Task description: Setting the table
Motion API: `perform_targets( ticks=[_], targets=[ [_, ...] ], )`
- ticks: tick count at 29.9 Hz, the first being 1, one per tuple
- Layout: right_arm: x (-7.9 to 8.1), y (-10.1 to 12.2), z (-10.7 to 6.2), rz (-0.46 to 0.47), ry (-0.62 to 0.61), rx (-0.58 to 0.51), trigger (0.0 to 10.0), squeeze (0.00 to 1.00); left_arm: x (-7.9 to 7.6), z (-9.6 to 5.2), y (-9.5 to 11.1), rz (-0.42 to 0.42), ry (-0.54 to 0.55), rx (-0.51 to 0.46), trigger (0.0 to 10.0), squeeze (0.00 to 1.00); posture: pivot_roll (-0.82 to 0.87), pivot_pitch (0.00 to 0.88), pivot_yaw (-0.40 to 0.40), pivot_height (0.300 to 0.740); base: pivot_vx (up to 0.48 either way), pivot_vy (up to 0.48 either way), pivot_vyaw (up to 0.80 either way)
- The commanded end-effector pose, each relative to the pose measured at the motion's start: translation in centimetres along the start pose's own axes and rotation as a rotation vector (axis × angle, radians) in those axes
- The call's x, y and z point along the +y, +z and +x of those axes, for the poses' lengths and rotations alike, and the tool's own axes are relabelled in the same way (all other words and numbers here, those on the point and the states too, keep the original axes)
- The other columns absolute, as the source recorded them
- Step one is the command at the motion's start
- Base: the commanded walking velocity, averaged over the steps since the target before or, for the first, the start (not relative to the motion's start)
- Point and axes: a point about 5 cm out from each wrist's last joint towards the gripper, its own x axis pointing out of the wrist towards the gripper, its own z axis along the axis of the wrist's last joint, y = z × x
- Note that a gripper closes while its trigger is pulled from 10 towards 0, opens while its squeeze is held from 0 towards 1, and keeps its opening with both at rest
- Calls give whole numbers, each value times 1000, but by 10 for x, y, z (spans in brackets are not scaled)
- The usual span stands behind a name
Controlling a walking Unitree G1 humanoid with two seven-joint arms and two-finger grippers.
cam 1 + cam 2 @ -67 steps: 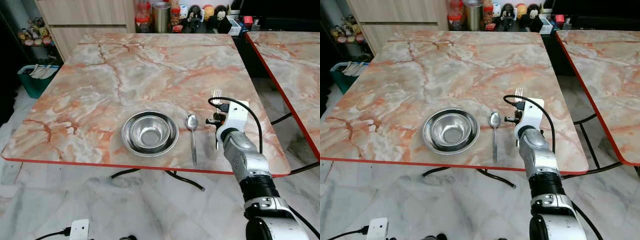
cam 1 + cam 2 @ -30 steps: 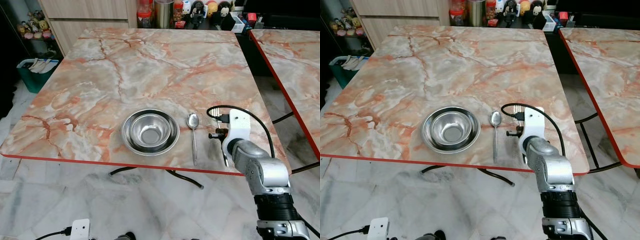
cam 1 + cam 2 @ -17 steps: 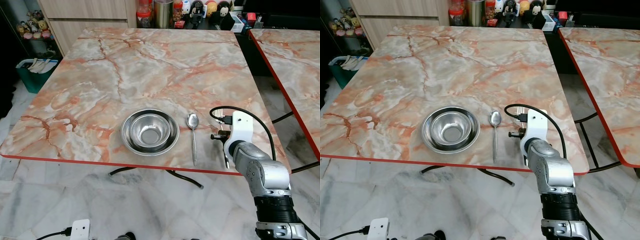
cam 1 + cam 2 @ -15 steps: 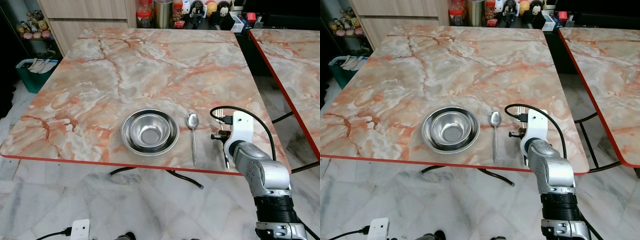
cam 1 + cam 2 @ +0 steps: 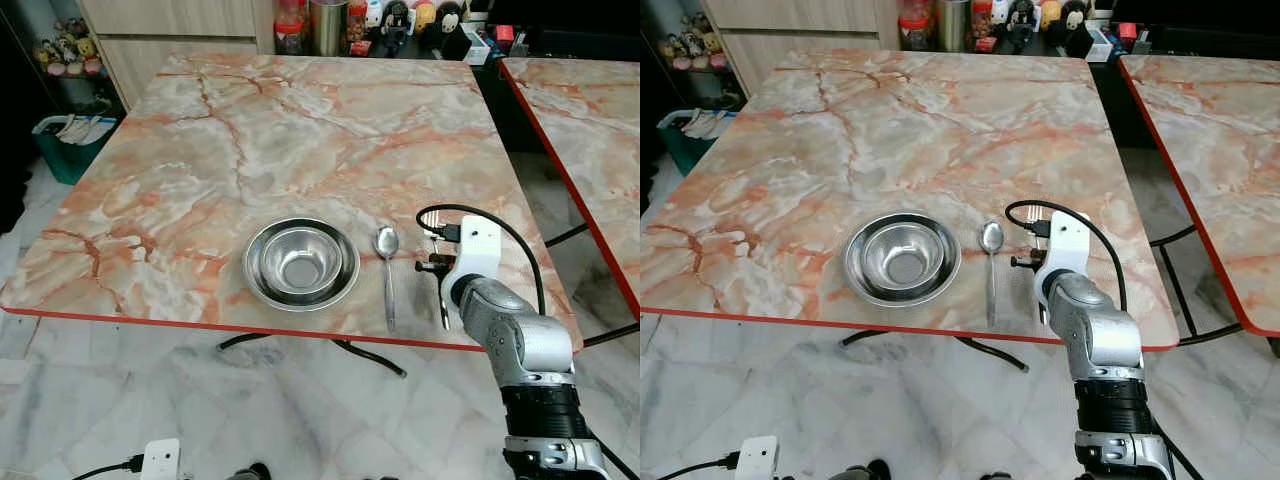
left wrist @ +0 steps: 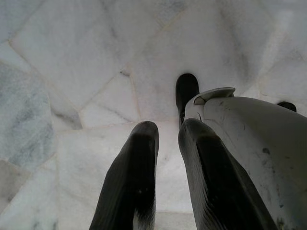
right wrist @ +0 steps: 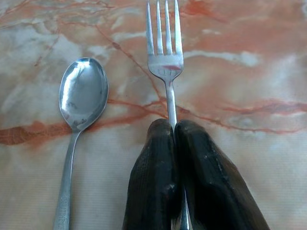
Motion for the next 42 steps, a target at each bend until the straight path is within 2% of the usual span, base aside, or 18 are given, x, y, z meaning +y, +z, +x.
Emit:
perform_targets(
  ticks=[1,14,22,42],
  targets=[
    [2,1,2,8,9,1,10000,0,0,-2,-11,2,7,39,10000,0,0,156,-30,736,0,0,0],
    [-6,-10,4,20,-7,29,10000,0,1,-2,-11,4,10,41,10000,0,2,163,-32,736,0,0,0],
    [-8,-22,6,-65,7,78,10000,0,0,-2,-12,5,12,45,10000,0,2,170,-37,736,0,0,0],
    [-9,-14,8,-66,16,37,10000,0,-1,-2,-12,5,15,45,10000,0,-1,167,-43,736,0,0,0]
  ],
)
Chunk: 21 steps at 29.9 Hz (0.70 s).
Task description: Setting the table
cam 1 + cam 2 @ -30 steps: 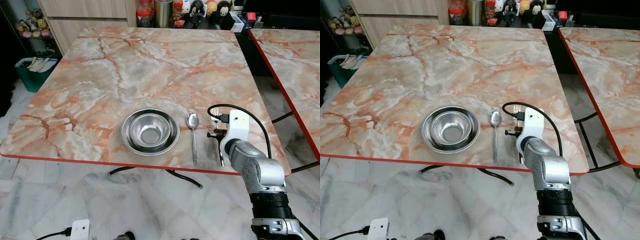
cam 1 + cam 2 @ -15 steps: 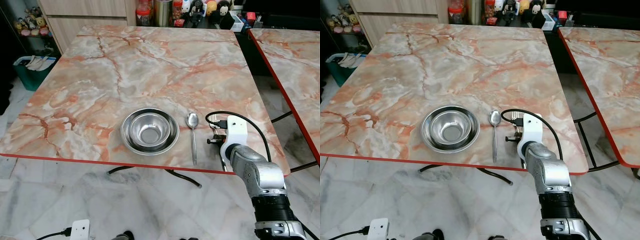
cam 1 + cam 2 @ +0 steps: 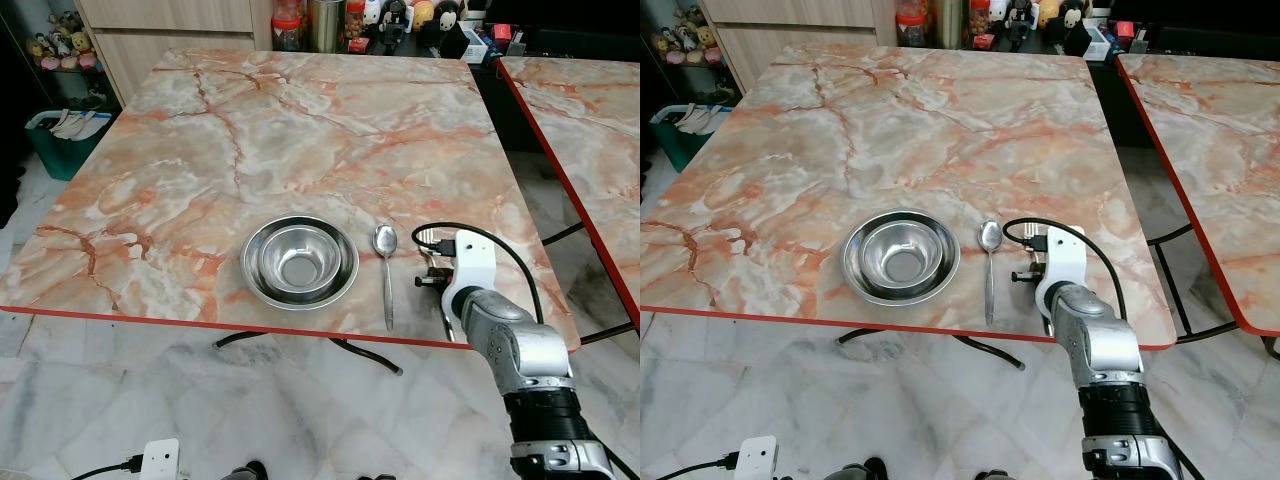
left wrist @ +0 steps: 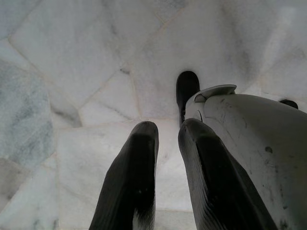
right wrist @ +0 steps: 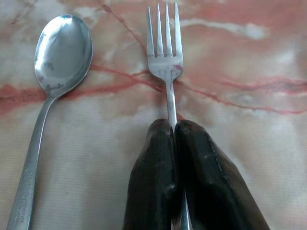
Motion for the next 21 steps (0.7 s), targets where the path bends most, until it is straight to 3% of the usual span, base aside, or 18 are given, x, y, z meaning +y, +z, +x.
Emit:
perform_targets(
  ticks=[1,8,9,10,15,16,17,18,19,21],
  targets=[
    [0,2,0,-3,2,-6,10000,0,-1,-2,-12,4,0,43,10000,0,-1,167,-43,736,0,0,0],
    [0,2,2,4,9,-11,10000,0,-1,-2,-12,6,1,45,10000,0,-1,168,-44,736,0,0,0],
    [0,2,2,3,10,-11,10000,361,-1,-2,-12,7,1,45,10000,0,-1,168,-44,736,0,0,0],
    [1,3,2,3,12,-14,10000,1000,-1,-2,-12,8,1,45,10000,0,0,168,-45,736,0,0,0],
    [1,4,2,-3,5,-15,10000,980,-2,-2,-12,9,1,46,10000,0,-1,168,-45,736,0,0,0],
    [1,4,2,-3,4,-15,10000,271,-2,-2,-12,10,2,46,10000,0,-1,168,-45,736,0,0,0],
    [1,4,2,-3,4,-15,10000,271,-2,-2,-12,10,2,46,10000,0,-1,168,-45,736,0,0,0],
    [1,4,2,-5,3,-14,10000,173,-2,-2,-12,10,2,47,10000,0,-1,168,-45,736,0,0,0],
    [1,4,2,-5,3,-14,10000,0,-1,-2,-12,11,3,47,10000,0,-1,168,-45,736,0,0,0],
    [1,3,3,-6,3,-14,10000,0,-1,-2,-12,11,3,48,10000,0,-1,168,-45,736,0,0,0]
  ],
)
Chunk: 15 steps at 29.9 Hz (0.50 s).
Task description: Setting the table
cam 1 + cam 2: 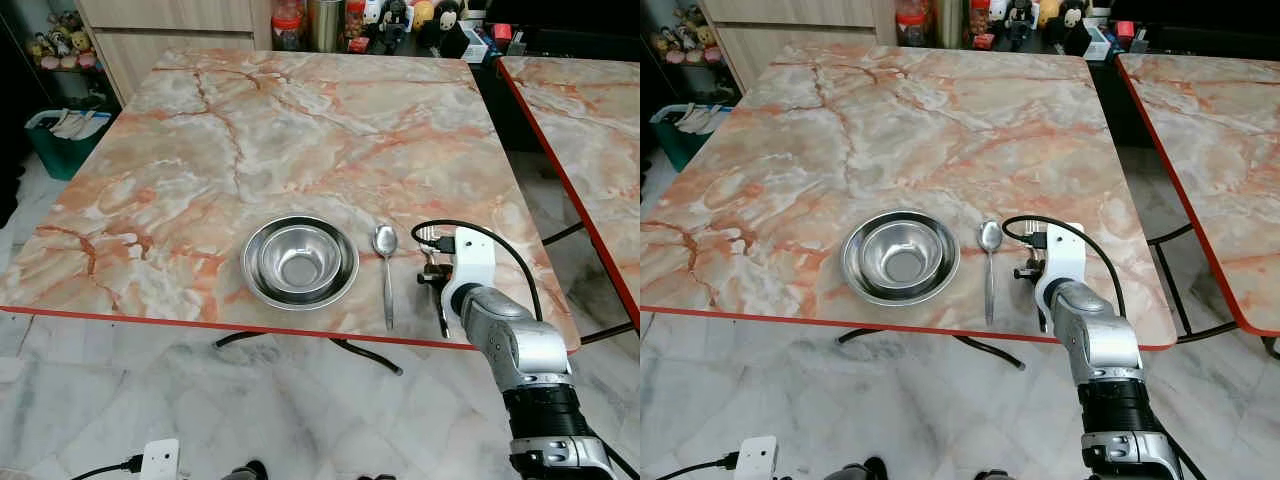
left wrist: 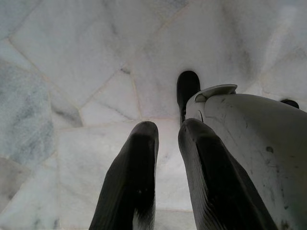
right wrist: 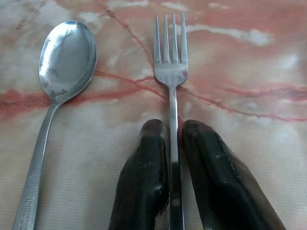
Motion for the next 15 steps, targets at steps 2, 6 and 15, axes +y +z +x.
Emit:
perform_targets(
  ticks=[2,6,15],
  targets=[
    [0,2,1,-5,-3,-4,10000,0,-2,-2,-12,9,0,48,10000,0,-1,168,-45,736,0,0,0],
    [1,4,1,-1,-4,-19,10000,0,-2,-2,-12,7,-1,48,10000,0,3,168,-44,736,0,0,0],
    [3,44,-12,-30,-4,-346,10000,0,-1,-2,-12,8,-4,49,10000,0,-1,166,-39,736,0,0,0]
  ],
)
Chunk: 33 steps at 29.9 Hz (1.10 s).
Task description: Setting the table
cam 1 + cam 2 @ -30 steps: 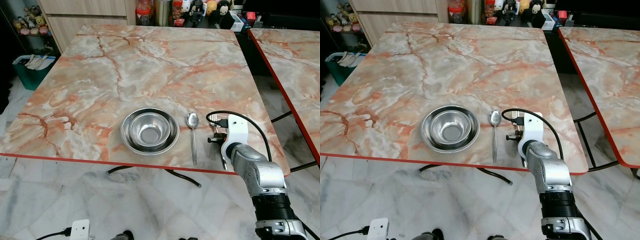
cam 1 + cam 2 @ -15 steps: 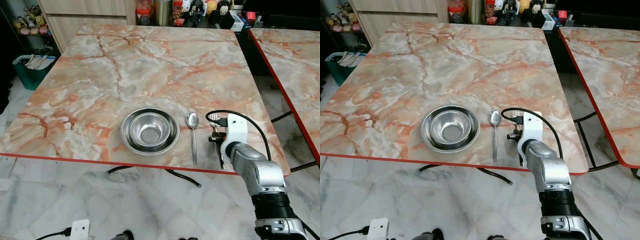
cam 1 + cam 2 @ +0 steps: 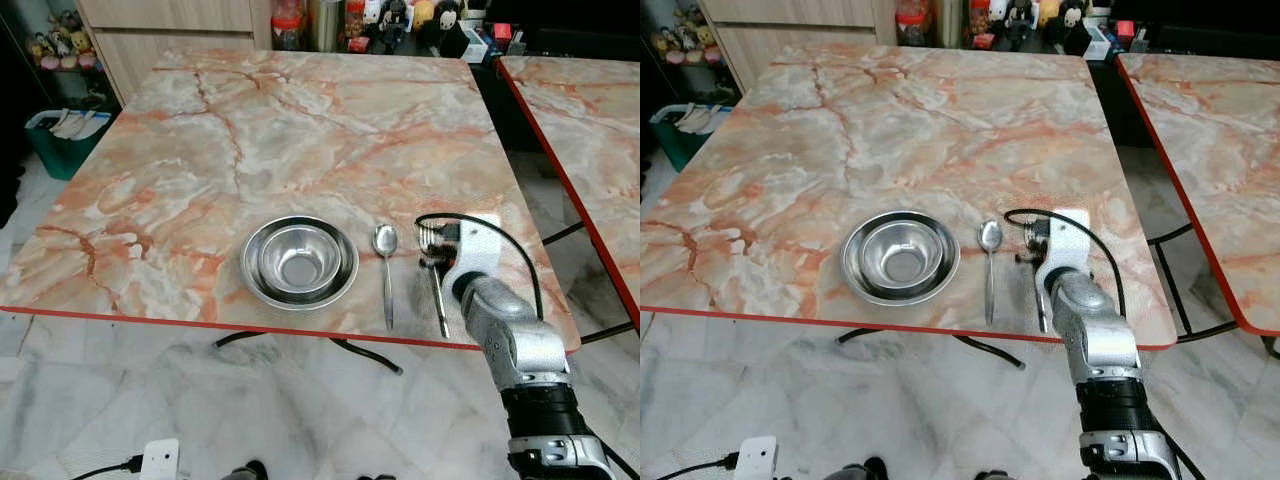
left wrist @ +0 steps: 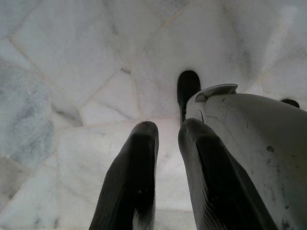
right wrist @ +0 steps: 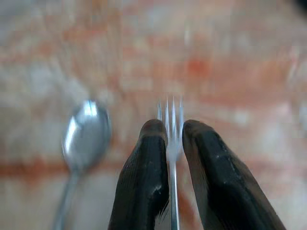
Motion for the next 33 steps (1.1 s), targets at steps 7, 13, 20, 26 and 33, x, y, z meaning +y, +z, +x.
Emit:
perform_targets(
  ticks=[7,13,20,26,33],
  targets=[
    [0,32,-8,-28,-16,-268,10000,0,-1,-2,-12,10,-7,44,10000,0,-2,166,-37,736,0,0,0],
    [-1,40,-14,-84,-16,-355,10000,0,-1,-2,-12,17,1,40,10000,0,-14,166,-37,736,0,0,0],
    [-5,38,-21,-103,-34,-423,10000,0,1,-2,-11,31,11,37,10000,0,-13,162,-26,736,0,-283,0],
    [-8,33,-22,-110,-47,-429,10000,0,2,-2,-11,34,13,36,10000,0,-10,158,-22,736,0,-379,0],
    [-15,16,-29,-142,-74,-420,10000,0,3,-3,-13,47,9,39,10000,0,-14,145,-22,736,0,-384,0]
  ],
)
